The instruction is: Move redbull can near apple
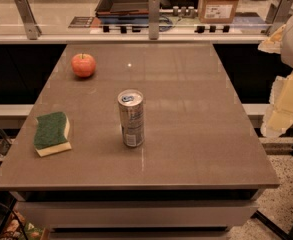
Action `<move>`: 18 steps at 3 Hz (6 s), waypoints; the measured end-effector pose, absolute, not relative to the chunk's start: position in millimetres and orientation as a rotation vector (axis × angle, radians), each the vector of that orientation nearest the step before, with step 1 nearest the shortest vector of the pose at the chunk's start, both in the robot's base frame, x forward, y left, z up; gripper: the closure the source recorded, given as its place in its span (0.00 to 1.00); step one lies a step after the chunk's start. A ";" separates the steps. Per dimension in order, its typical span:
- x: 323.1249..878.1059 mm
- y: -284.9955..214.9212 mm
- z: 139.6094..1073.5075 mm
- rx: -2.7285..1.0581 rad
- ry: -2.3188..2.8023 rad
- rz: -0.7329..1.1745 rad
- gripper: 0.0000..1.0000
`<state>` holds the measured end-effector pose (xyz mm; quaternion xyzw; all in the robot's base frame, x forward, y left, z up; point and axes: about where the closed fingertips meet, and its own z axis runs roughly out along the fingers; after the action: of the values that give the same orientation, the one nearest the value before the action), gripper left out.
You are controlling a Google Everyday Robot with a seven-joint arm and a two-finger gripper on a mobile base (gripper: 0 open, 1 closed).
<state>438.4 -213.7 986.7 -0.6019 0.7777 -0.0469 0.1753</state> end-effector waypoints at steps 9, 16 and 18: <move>446.8 -5.8 932.5 -1.366 1.473 0.916 0.00; 453.8 51.3 929.1 -1.343 1.366 0.908 0.87; 452.1 53.9 931.2 -1.348 1.362 0.906 1.00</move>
Offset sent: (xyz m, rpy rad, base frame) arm -0.0051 0.0298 -0.0046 0.3325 0.0084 0.1527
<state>452.1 53.9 931.2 -0.5546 0.5605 0.3727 0.4893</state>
